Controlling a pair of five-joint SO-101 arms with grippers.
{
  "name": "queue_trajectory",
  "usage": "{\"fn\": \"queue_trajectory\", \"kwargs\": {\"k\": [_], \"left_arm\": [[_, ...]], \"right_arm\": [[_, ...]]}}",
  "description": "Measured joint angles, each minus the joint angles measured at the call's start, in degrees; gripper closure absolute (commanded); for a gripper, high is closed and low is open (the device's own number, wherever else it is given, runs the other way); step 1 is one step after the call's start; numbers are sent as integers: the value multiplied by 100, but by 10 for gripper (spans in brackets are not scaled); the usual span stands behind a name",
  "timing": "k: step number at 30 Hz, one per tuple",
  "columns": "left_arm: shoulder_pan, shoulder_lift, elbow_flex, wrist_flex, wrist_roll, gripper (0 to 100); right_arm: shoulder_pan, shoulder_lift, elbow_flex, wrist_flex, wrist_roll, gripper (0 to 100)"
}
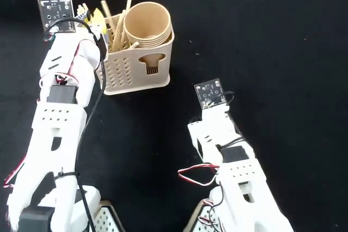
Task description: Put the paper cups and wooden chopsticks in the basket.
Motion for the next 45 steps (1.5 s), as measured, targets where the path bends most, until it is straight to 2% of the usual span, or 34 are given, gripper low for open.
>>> {"fn": "queue_trajectory", "kwargs": {"k": [4,11,17,23,29,31,38,41,45], "left_arm": [[9,-589,0,176,0,906],[-141,-1705,-352,1793,0,902],[-993,-2505,-325,3349,0,902],[-1969,-3191,422,4334,0,905],[-2330,-4290,1512,4598,-26,930],[-2330,-4747,2031,4598,-281,971],[-2470,-6541,4316,4598,-1477,970],[-2629,-7235,5160,4598,-1556,970],[-2637,-7130,5679,4598,-1574,970]], "right_arm": [[0,0,0,0,0,984],[0,0,18,0,0,984],[0,0,70,-26,0,984],[0,0,70,-35,0,985],[9,0,70,-35,0,985],[0,0,70,-26,0,985],[0,0,70,88,0,986],[0,0,-18,431,0,986],[0,0,-501,1345,0,986]]}}
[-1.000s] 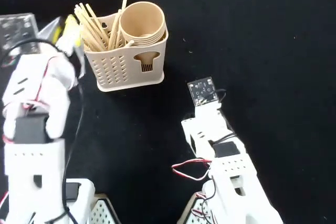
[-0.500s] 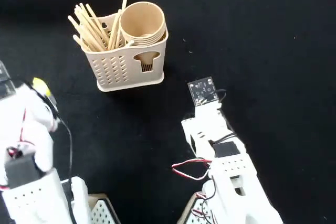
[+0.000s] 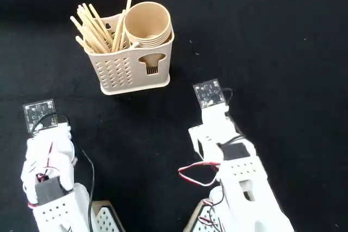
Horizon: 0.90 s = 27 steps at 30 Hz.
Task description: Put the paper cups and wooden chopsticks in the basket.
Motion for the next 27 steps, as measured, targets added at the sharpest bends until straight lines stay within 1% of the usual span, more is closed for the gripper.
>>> {"fn": "queue_trajectory", "kwargs": {"k": [4,6,8,12,15,18,20,22,27], "left_arm": [[35,-9,316,26,0,970],[255,-79,316,237,0,970],[615,-141,316,545,0,970],[1345,-149,316,941,0,970],[1547,-149,316,967,0,970],[1618,-149,316,1108,0,970],[1618,-149,316,1257,0,970],[1618,-149,316,1371,0,970],[1618,-149,316,1415,-35,970]], "right_arm": [[0,-185,-237,527,-18,986],[9,-536,-229,607,-237,986],[9,-1020,-26,615,-475,985],[9,-2409,695,615,-659,985],[0,-3657,1327,624,-668,985],[9,-4730,1530,1108,-695,985],[0,-4853,1547,1433,-730,984],[0,-4932,1609,1530,-721,984],[9,-4932,1609,2084,-712,985]]}}
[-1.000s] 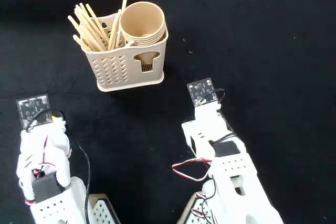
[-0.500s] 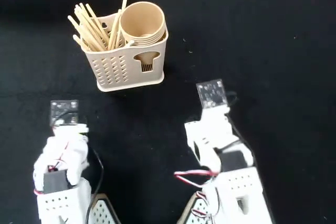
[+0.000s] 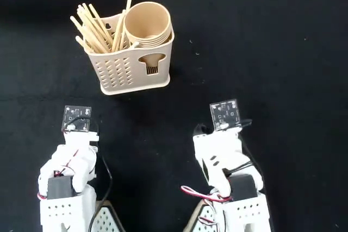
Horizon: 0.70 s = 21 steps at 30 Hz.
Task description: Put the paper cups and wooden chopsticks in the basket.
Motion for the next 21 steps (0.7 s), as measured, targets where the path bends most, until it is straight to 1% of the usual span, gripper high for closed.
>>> {"fn": "queue_trajectory", "kwargs": {"k": [3,5,7,12,14,17,21], "left_arm": [[0,0,0,0,0,970],[0,0,0,0,0,970],[9,0,0,0,0,970],[9,0,0,0,0,970],[9,0,0,0,0,970],[9,0,0,0,0,970],[9,0,0,0,0,970]], "right_arm": [[0,0,0,580,0,985],[123,0,0,712,0,985],[510,0,0,721,0,985],[1767,0,0,1020,0,985],[2127,0,0,1046,0,985],[2444,0,0,1046,0,985],[2523,0,0,1046,0,985]]}}
